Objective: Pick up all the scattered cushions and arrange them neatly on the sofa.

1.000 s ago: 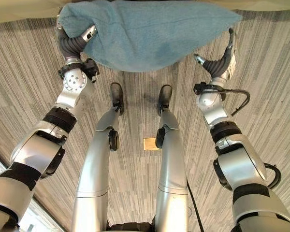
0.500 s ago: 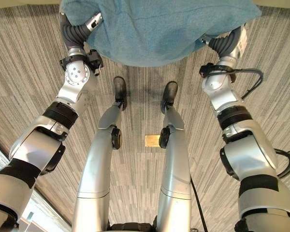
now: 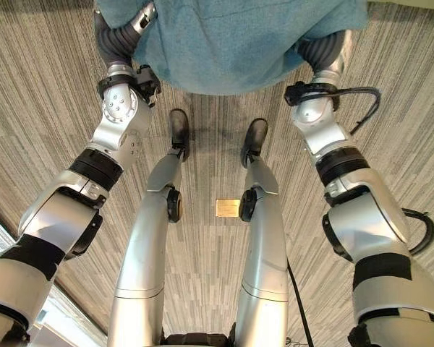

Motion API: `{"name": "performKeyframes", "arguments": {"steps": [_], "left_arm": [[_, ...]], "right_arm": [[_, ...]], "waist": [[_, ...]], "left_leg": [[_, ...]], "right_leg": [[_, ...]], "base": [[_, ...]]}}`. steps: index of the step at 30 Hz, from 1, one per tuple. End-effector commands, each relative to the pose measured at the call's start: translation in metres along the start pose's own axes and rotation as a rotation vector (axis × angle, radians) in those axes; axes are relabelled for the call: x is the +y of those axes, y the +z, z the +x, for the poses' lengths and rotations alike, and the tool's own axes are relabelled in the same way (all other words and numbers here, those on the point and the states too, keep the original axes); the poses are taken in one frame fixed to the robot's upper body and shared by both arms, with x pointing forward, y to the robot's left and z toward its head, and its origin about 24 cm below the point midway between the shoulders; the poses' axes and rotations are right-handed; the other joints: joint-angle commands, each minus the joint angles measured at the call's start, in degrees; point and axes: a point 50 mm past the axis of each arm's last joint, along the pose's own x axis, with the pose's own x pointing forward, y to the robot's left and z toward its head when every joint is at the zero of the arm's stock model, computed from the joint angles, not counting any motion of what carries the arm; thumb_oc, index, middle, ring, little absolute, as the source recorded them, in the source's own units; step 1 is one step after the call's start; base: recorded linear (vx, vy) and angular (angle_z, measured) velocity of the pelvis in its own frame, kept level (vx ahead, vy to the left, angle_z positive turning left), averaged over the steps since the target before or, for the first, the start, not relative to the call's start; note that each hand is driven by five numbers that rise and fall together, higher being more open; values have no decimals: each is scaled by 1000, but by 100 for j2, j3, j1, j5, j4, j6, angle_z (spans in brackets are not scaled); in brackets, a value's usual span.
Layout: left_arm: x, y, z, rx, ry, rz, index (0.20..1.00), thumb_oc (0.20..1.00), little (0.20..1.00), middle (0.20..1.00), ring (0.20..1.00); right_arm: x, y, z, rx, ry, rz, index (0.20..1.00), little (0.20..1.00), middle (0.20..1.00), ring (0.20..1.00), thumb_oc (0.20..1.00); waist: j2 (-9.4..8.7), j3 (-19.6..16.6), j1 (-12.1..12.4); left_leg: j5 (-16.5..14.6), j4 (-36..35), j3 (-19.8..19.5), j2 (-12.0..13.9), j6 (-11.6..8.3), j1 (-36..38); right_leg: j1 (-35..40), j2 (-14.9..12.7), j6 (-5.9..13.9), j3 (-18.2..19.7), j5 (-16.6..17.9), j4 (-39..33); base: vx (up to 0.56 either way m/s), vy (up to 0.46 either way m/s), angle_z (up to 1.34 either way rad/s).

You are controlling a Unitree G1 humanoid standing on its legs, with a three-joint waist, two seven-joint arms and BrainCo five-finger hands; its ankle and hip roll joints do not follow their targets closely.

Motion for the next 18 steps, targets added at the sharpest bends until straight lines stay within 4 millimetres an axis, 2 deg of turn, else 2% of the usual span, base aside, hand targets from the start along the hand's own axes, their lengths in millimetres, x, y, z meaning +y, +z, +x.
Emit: {"name": "performKeyframes", "arguments": {"steps": [1, 5, 9, 12, 13, 17, 18], "left_arm": [[-53, 24, -10, -101, -159, -178, 200, 200, 200, 200, 200], [-60, 30, -14, -122, -167, -246, 200, 200, 200, 200, 200], [-58, 32, -20, -143, -171, -272, 200, 200, 200, 200, 200], [-44, 15, -43, -119, -186, -268, 200, 200, 200, 200, 200], [-42, 5, -57, -101, -212, -227, 200, 200, 200, 200, 200], [-28, -19, -81, -37, -248, -137, 200, 200, 200, 200, 200], [-19, -29, -93, 0, -260, -111, 200, 200, 200, 200, 200]], "right_arm": [[69, 82, -20, -285, 308, 173, 200, 200, 200, 200, 200], [84, 89, -33, -284, 363, 223, 200, 200, 200, 200, 200], [87, 94, -40, -306, 381, 260, 200, 200, 200, 200, 200], [80, 83, -53, -315, 414, 291, 200, 200, 200, 200, 200], [75, 75, -61, -317, 419, 292, 200, 200, 200, 200, 200], [65, 55, -80, -295, 420, 291, 200, 200, 200, 200, 200], [62, 41, -92, -254, 425, 299, 200, 200, 200, 200, 200]], "waist": [[273, -45, 27], [287, -45, 13], [269, -45, 5], [202, -45, 2], [173, -46, 11], [164, -50, 57], [173, -85, 116]], "left_leg": [[-1070, 630, -656, -372, -10, -25], [-1033, 556, -630, -368, -24, 87], [-972, 387, -615, -336, -55, 428], [-882, 43, -578, -291, -121, 1288], [-853, -114, -587, -293, -126, 1681], [-768, -549, -649, -310, -164, 2611], [-681, -842, -706, -305, -195, 3100]], "right_leg": [[480, 50, 358, -88, -462, 84], [582, 42, 361, -103, -432, 34], [882, 50, 346, -151, -374, -106], [1653, 53, 316, -264, -320, -367], [2001, 20, 300, -314, -320, -483], [2933, -21, 283, -501, -308, -880], [3411, -58, 271, -622, -301, -1090]], "base": [[-21, 32, -1], [-20, 2, -1], [-55, -23, 0], [-74, -60, 10], [-40, -52, 11], [-16, -92, 17], [-31, -194, 15]]}}
